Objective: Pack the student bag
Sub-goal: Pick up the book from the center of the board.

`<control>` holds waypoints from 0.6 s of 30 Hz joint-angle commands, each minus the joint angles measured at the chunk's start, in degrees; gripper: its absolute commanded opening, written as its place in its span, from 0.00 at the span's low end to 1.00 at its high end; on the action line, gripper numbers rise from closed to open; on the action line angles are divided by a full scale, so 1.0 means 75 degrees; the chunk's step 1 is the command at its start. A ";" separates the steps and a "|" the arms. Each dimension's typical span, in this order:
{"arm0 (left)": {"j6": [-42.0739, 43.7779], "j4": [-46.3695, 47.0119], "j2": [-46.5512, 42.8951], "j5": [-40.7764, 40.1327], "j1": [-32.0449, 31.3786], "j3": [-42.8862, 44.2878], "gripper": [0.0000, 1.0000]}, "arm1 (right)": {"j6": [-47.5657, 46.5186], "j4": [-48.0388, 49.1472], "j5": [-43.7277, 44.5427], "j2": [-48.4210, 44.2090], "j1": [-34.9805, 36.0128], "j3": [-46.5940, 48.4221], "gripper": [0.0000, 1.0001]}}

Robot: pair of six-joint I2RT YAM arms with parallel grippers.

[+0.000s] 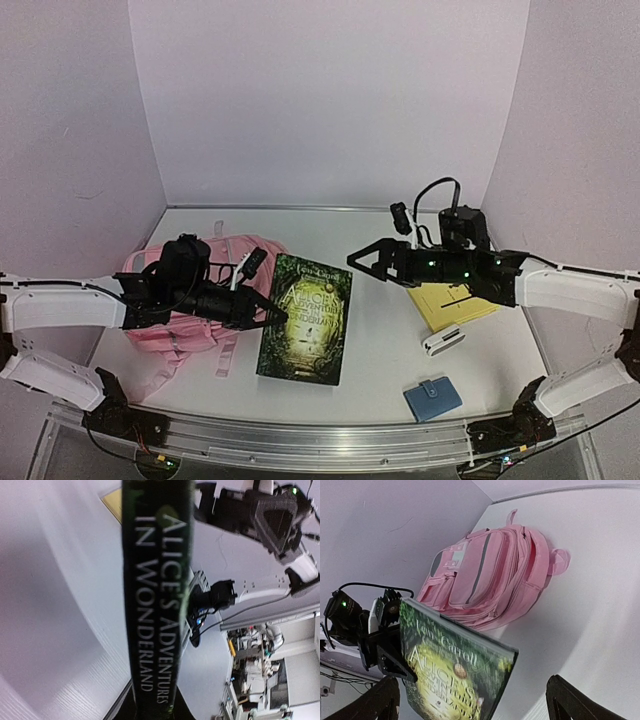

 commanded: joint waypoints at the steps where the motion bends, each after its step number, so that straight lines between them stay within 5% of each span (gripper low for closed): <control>1: 0.1827 -0.1623 -0.0074 0.1665 -0.0002 0.1392 0.00 | -0.2024 -0.2090 -0.0687 0.0040 0.0007 0.1205 0.98; 8: 0.2709 -0.3297 0.0972 0.2649 -0.0086 0.2660 0.00 | -0.2764 -0.2790 -0.2975 0.0665 0.0019 0.1947 0.98; 18: 0.2822 -0.3621 0.1561 0.3509 -0.0257 0.3254 0.00 | -0.3520 -0.3513 -0.4167 0.1541 0.0051 0.2071 0.94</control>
